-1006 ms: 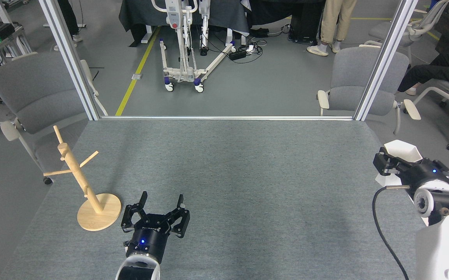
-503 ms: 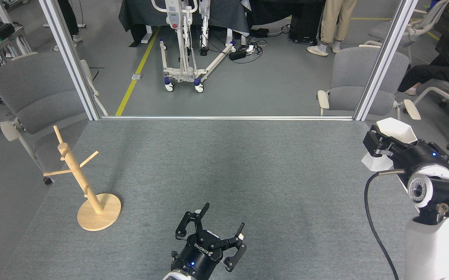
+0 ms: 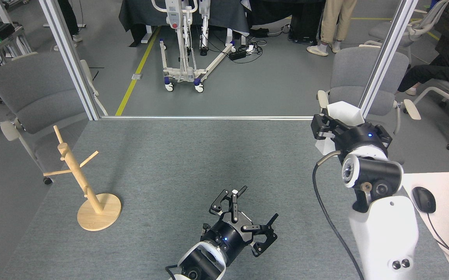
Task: Hang cup on storage rack
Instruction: 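Lift the cup with the right gripper and bring it toward the left gripper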
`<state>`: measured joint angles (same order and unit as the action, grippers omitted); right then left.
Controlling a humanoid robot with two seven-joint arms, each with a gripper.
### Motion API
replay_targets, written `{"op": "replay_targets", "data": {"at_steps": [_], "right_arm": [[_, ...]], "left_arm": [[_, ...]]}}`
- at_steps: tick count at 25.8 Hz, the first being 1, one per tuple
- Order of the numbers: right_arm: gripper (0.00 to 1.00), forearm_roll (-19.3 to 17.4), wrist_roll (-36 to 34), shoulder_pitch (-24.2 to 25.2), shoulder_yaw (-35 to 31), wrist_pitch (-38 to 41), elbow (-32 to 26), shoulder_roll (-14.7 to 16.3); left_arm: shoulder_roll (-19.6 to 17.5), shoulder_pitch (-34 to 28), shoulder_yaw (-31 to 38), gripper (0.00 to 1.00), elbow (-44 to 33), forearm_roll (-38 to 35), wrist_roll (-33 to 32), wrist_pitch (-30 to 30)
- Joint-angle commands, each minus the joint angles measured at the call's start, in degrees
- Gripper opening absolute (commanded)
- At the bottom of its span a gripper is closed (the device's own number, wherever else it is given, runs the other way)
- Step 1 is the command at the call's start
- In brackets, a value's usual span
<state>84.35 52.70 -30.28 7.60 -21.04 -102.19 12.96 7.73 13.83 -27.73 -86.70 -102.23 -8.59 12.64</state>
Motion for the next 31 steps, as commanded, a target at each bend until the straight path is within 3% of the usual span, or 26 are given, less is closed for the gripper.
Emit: {"op": "replay_targets", "data": {"at_steps": [1,7,14,21,31], "right_arm": [[0.16,2.14,-0.05,0.31,6.81,-5.24,0.77,-1.18],[0.16,2.75,-0.14,0.83,11.12,-7.0,3.67,-3.2],[0.16,3.02,-0.32,1.89,11.2,-6.39,4.99,-5.05],[0.16,3.46,-0.4,1.98,11.2,-6.3,5.25,-5.05],[0.16,3.46,-0.4,2.33,11.2,-6.3,5.25,-5.13]], "left_arm": [[0.18,5.42,0.39,0.99,3.11,1.25,-0.03,0.1],[0.27,11.57,0.3,0.99,5.22,5.82,-4.51,1.16],[0.45,12.1,0.22,0.99,6.54,8.28,-5.74,2.21],[0.54,14.83,-0.31,0.99,10.76,15.92,-8.46,2.74],[0.54,18.87,-0.58,0.99,16.29,20.05,-8.55,2.74]]}}
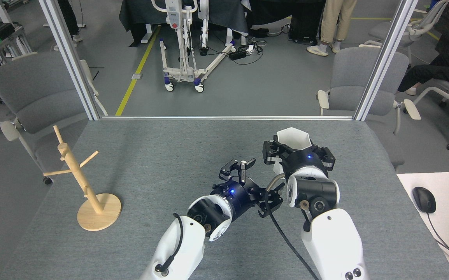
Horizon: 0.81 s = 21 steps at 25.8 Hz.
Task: Hang cup on storage rack
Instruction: 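Grasp the cup with the left gripper beside the right gripper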
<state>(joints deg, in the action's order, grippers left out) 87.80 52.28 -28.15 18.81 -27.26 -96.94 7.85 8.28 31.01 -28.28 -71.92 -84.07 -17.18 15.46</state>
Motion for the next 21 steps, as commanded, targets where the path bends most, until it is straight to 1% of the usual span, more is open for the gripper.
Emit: {"op": "replay_targets", "data": {"at_steps": [1,10,14,16,21], "right_arm": [[0.16,0.01,0.02,0.2,0.0,-0.07,0.0,-0.03],[0.16,0.01,0.02,0.55,0.0,0.02,0.0,0.06],[0.16,-0.08,-0.16,0.64,0.0,0.02,0.0,0.06],[0.15,-0.08,-0.16,0.55,0.0,0.02,0.09,0.06],[0.15,-0.08,-0.07,0.55,0.0,0.02,0.09,0.06]], "left_arm": [[-0.02,2.3,-0.02,0.99,1.69,2.33,0.05,-0.08],[0.07,3.0,-1.51,0.99,2.04,3.03,-0.04,-0.26],[0.07,4.06,-2.13,0.99,2.04,5.58,-0.39,-0.26],[0.07,4.67,-3.36,0.99,2.13,6.99,-1.8,-0.34],[0.07,5.11,-5.73,0.99,2.84,7.95,-2.5,-0.96]]}}
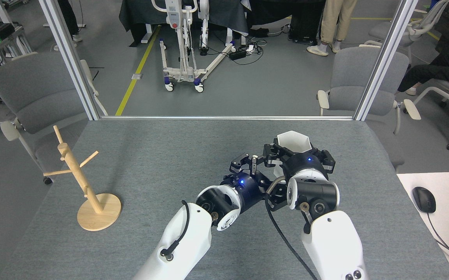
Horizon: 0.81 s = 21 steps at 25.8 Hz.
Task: Hang cup on storage rack
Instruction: 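Grasp the cup with the left gripper beside the right gripper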
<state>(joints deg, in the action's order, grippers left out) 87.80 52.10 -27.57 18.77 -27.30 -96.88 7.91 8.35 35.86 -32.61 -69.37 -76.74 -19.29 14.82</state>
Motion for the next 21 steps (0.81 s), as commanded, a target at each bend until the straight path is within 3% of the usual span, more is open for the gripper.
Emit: {"op": "replay_targets", "data": {"at_steps": [1,21], "right_arm": [[0.15,0.0,0.02,-0.03,-0.05,0.05,0.02,0.0],[0.14,-0.08,0.11,-0.2,-0.05,0.05,0.02,-0.18]], "left_arm": [[0.0,0.27,-1.58,0.99,0.46,0.89,-0.4,-0.76],[0.26,7.03,-7.12,0.99,6.0,11.44,-2.07,-5.42]]}}
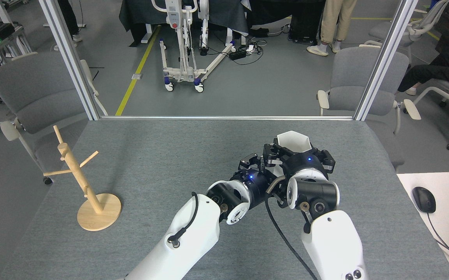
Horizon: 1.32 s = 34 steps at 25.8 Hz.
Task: Hang cup on storage rack
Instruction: 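Grasp the cup with the left gripper beside the right gripper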
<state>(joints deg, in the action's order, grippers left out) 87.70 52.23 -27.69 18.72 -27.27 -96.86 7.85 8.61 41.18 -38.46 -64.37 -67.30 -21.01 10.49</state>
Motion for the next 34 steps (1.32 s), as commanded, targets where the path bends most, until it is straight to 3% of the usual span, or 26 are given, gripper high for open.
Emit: {"op": "replay_targets", "data": {"at_steps": [1,12,18,23,30,34], "right_arm": [[0.14,0.02,-0.02,0.0,0.0,0.02,0.0,-0.2],[0.13,0.02,-0.11,-0.09,0.35,-0.06,0.0,-0.73],[0.13,0.02,-0.11,-0.09,0.53,-0.06,0.0,-1.26],[0.13,0.02,-0.11,-0.09,0.53,-0.06,0.0,-1.17],[0.13,0.02,-0.11,0.09,0.53,-0.06,0.18,-1.08],[0.13,0.02,-0.11,0.0,0.53,-0.06,0.27,-1.0]], "left_arm": [[0.0,2.32,-2.06,0.99,1.44,2.52,-0.35,-1.52],[0.09,4.78,-4.17,0.98,3.11,7.35,-0.26,-4.43],[0.09,5.22,-4.6,0.81,3.11,7.44,0.44,-7.06],[0.09,5.31,-4.6,0.77,3.11,7.44,0.53,-7.85],[0.0,5.31,-4.6,0.26,3.02,7.44,0.44,-7.5],[0.0,5.22,-4.6,0.06,3.11,7.62,0.27,-7.15]]}}
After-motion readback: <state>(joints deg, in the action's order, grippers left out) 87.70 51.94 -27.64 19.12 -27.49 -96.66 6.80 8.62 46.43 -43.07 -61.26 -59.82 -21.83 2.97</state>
